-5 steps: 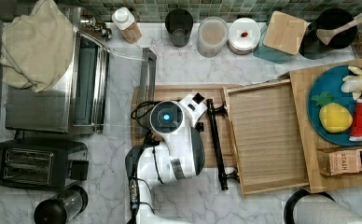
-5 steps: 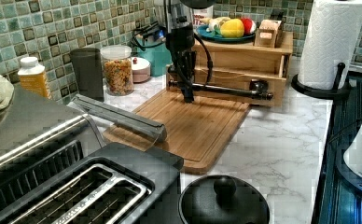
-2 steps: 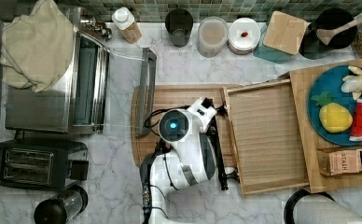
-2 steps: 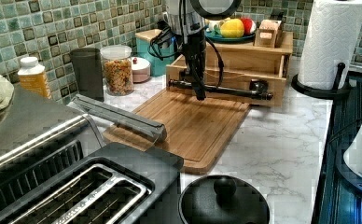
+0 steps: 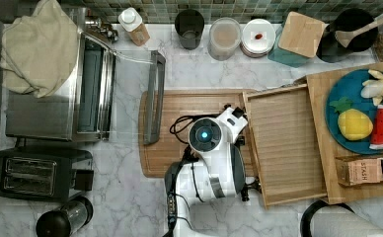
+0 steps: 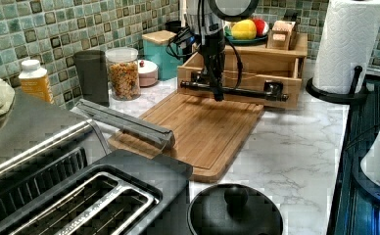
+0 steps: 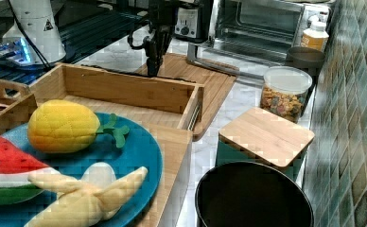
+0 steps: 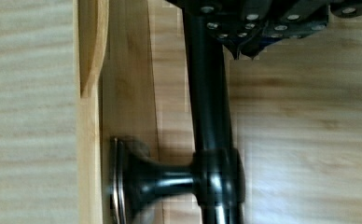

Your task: Close the drawer.

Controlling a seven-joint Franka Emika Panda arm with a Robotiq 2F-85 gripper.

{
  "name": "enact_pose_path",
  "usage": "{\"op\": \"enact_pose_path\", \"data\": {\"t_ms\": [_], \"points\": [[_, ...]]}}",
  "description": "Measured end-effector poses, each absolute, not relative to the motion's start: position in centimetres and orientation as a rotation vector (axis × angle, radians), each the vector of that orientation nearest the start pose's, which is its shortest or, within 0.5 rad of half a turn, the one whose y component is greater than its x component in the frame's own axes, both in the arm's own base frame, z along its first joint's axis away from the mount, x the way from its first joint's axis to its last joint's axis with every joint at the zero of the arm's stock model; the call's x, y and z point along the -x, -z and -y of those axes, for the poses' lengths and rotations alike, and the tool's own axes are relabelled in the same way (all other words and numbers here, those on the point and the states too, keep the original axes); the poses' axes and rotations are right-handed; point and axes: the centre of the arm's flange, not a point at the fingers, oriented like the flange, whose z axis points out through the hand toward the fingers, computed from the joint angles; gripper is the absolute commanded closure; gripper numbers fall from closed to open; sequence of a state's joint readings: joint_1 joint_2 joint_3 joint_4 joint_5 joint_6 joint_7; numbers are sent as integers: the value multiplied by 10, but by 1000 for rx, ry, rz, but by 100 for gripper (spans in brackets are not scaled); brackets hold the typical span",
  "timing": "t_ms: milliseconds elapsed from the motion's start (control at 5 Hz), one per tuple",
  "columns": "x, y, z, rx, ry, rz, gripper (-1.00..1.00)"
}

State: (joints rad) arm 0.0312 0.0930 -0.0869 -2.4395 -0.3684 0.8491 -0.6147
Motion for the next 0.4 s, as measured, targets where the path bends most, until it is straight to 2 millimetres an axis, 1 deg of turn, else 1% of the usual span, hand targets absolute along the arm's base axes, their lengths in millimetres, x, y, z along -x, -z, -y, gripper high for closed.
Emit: {"op": "enact_pose_path", "data": {"t_ms": [200, 400], "points": [[-475, -260, 39, 3437, -134, 227, 100], [-477, -257, 63, 3437, -117, 333, 100]]}}
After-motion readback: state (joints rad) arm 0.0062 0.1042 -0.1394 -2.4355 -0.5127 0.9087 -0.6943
